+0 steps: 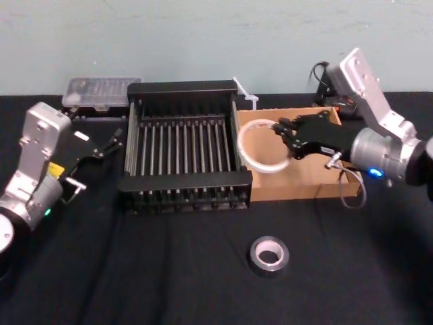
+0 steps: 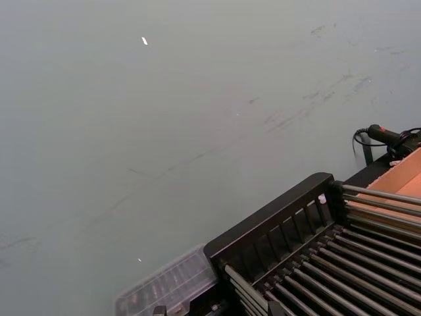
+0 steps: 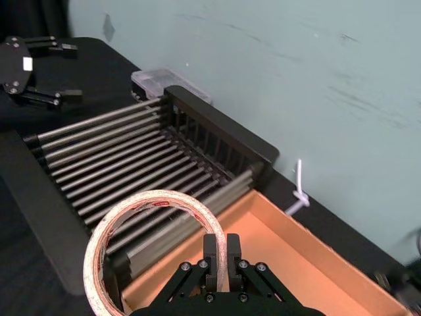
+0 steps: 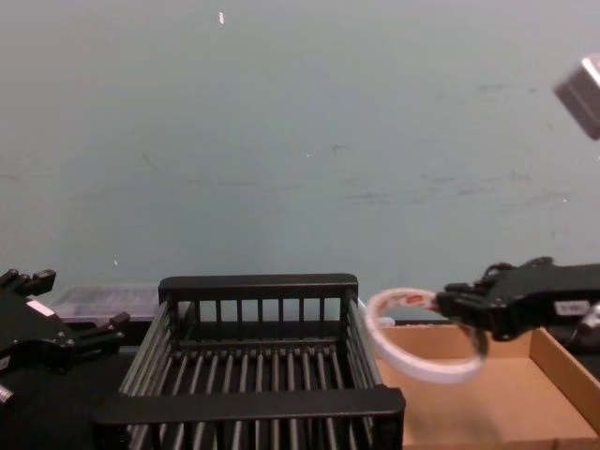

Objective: Pick up the white tape and place it into the black box , Pick up the silver tape and place it into the brown box.

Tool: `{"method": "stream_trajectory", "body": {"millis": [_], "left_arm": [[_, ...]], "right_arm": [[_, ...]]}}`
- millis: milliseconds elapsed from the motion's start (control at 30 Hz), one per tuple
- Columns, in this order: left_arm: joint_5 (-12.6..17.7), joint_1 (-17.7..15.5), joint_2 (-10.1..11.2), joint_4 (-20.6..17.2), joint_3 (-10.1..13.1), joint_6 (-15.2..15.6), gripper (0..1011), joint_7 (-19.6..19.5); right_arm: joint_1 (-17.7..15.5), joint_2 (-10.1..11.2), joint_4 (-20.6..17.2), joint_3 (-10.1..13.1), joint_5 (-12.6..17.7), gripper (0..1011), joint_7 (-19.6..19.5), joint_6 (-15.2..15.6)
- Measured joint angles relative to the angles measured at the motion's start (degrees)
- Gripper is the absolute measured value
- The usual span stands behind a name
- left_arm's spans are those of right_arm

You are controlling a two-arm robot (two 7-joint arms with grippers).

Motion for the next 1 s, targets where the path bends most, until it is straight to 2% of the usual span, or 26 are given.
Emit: {"method": "stream_trajectory", "body": {"millis": [233,633,800,1000], "left_arm": [[0.0,0.0,0.0,0.0,0.0,0.0,1001,0.0],[0.0,0.0,0.0,0.0,0.0,0.0,1001,0.0],[0.0,0.0,0.0,0.0,0.0,0.0,1001,0.0],[0.0,0.0,0.0,0.0,0.0,0.0,1001,0.0]], "right_arm": [[4.08,-3.08,3.68,-2.7,-1.63,93,1.18,-0.91],[8.14,-6.98,7.56,-5.69,-2.99,93,2.48,-1.17],[8.89,-8.01,8.33,-6.02,-3.12,94,2.44,-1.17],[8.89,-7.92,8.35,-6.0,-3.11,93,2.42,-1.15]]}}
